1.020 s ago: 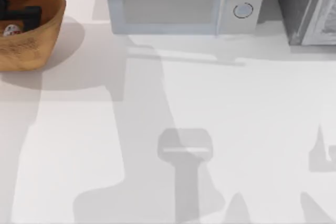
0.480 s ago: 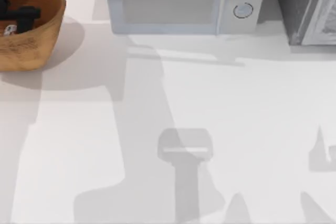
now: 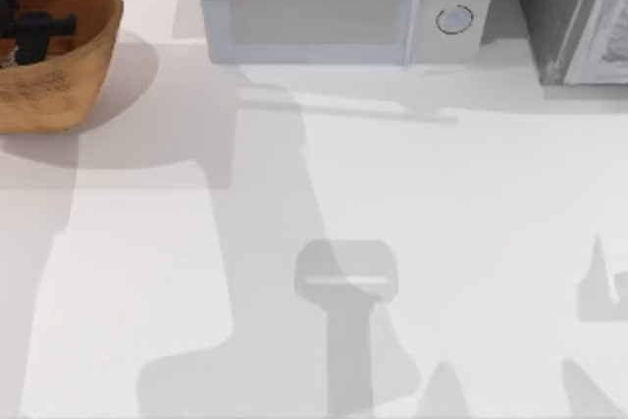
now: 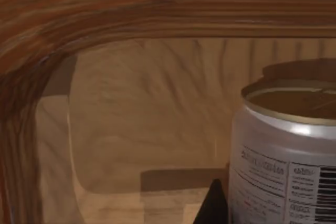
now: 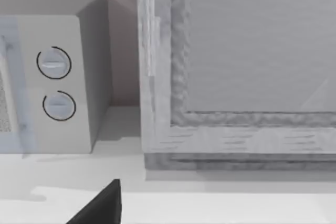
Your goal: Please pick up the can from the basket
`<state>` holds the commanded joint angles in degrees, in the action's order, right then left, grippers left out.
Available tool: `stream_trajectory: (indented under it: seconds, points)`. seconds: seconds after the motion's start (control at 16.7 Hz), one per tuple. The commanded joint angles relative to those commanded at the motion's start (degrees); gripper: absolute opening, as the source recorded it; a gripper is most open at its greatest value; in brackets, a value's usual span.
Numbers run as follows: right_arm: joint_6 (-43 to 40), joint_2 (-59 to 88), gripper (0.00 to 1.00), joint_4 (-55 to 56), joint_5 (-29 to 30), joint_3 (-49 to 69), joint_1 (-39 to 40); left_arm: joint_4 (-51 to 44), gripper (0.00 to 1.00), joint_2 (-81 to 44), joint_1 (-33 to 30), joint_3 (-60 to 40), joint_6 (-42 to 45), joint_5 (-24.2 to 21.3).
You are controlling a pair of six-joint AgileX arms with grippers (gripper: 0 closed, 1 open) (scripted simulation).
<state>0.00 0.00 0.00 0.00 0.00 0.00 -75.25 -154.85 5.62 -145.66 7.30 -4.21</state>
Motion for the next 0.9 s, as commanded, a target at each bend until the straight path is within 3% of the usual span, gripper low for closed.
stream_trajectory:
  seconds: [0.6, 0.9]
  points:
    - [0.00, 0.00, 1.00, 0.00, 0.00, 0.00, 0.00, -0.09, 0.00, 4.22, -0.05, 2.70, -0.77, 0.10]
    - [0.00, 0.00, 1.00, 0.00, 0.00, 0.00, 0.00, 6.40, 0.00, 15.63, -2.19, 14.17, -2.30, -2.46]
